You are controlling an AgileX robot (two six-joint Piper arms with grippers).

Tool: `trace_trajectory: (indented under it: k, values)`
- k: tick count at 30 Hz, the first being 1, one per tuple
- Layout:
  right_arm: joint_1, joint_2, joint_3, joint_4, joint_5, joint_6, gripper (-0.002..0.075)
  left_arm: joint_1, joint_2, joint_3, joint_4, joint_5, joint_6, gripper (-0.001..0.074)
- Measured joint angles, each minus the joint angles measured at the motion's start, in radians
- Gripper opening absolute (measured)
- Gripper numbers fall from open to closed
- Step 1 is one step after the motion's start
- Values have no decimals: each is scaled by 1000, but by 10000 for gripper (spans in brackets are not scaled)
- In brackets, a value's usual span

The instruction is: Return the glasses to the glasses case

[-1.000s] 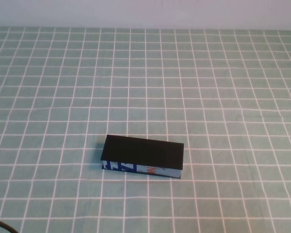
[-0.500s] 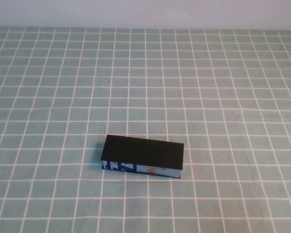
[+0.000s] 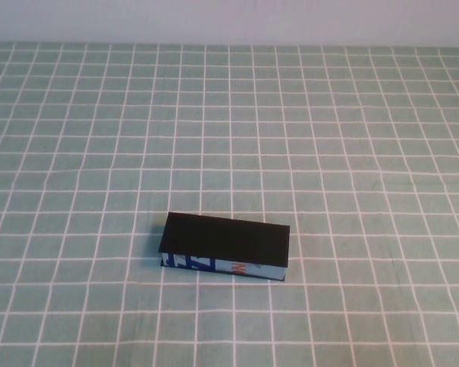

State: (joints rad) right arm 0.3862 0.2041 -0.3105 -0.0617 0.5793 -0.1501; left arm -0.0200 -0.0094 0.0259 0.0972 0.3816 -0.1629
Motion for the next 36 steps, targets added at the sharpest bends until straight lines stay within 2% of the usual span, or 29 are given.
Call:
trace_trajectory:
  k: [11,36]
  values:
    - [0,0,0,2,0,0,-11,-61,-2,0,60,11,-7,1]
    - [0,0,0,2,0,0,-11,-61,-2,0,62,11,-13,1]
